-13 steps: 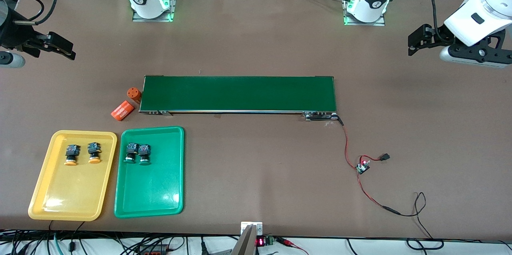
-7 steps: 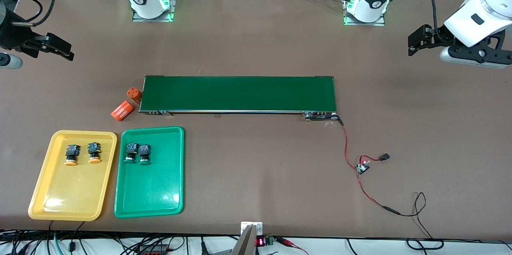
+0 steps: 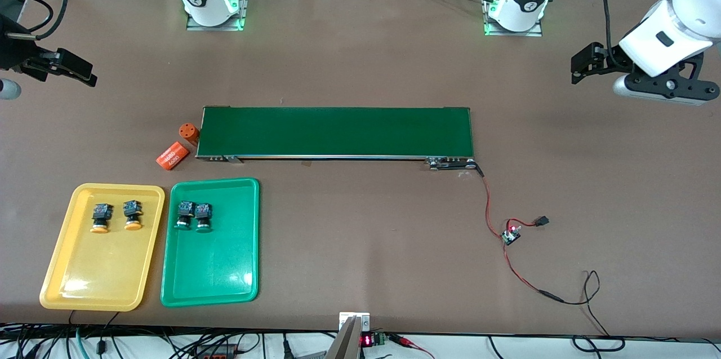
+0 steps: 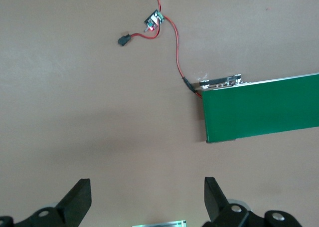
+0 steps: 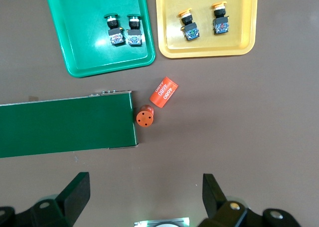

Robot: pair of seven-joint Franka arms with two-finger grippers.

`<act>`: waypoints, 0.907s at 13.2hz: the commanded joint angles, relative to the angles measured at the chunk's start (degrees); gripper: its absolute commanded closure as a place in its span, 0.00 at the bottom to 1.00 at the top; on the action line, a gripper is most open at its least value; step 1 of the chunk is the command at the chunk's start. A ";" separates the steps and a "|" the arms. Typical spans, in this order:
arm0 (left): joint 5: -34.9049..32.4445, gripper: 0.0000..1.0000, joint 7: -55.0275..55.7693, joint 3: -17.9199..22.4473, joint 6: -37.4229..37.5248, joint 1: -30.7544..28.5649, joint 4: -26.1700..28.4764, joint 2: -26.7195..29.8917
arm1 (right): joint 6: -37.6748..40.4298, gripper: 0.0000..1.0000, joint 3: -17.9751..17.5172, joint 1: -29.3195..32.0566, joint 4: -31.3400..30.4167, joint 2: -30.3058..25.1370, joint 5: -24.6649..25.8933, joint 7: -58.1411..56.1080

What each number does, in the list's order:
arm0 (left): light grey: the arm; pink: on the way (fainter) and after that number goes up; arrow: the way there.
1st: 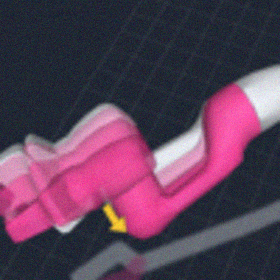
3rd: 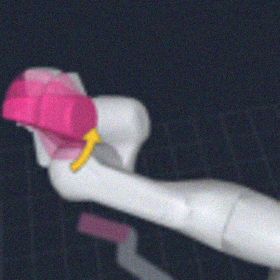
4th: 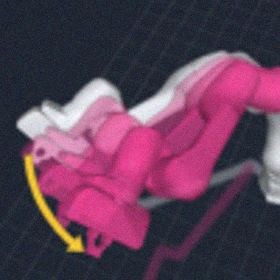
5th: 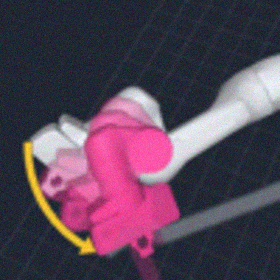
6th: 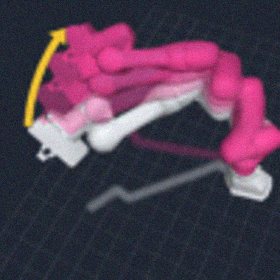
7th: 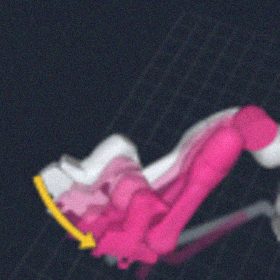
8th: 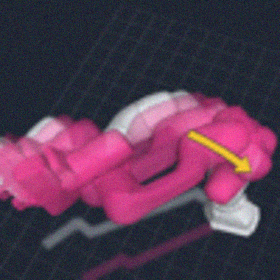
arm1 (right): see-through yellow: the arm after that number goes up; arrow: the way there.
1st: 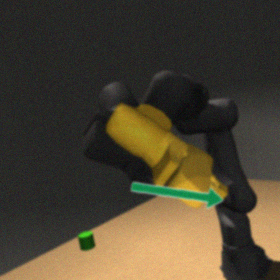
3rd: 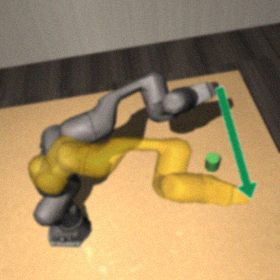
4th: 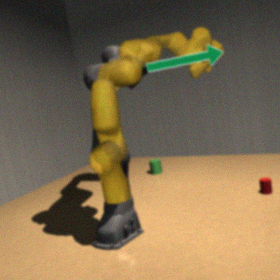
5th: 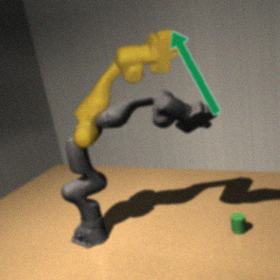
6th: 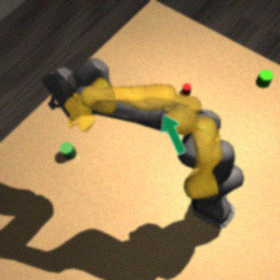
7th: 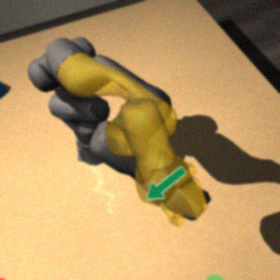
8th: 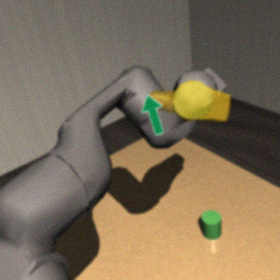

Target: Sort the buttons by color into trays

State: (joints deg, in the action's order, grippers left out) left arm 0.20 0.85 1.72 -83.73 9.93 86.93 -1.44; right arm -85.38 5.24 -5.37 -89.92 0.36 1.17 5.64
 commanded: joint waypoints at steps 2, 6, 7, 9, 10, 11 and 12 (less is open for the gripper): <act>-1.16 0.00 -0.15 0.04 1.46 0.45 -3.35 -1.63 | 1.54 0.00 -0.14 -0.78 1.59 0.70 -0.56 0.43; -1.16 0.00 -0.06 0.04 1.46 0.36 -3.35 -1.64 | 1.45 0.00 -0.14 -0.69 1.59 0.78 -0.65 -0.01; -1.16 0.00 -0.06 0.04 1.46 0.36 -3.35 -1.64 | 1.54 0.00 -0.14 -0.69 1.50 0.70 -0.65 0.25; -1.16 0.00 -0.06 0.04 1.46 0.36 -3.35 -1.64 | 1.54 0.00 -0.14 -0.69 1.59 0.70 -0.65 0.43; -1.16 0.00 0.03 0.04 1.46 0.36 -3.35 -1.64 | 1.54 0.00 -0.14 -0.78 1.59 0.70 -0.65 0.51; -1.16 0.00 0.03 0.04 1.46 0.44 -3.35 -1.64 | 1.54 0.00 -0.14 -0.78 1.59 0.70 -0.65 0.60; -1.16 0.00 0.03 0.04 1.46 0.45 -3.35 -1.64 | 1.54 0.00 -0.14 -0.87 1.50 0.70 -0.73 0.69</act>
State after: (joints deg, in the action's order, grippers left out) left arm 0.20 0.86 1.70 -83.71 9.93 85.75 -2.08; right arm -85.15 5.04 -5.99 -89.92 0.42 1.15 5.64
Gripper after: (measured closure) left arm 0.000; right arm 0.000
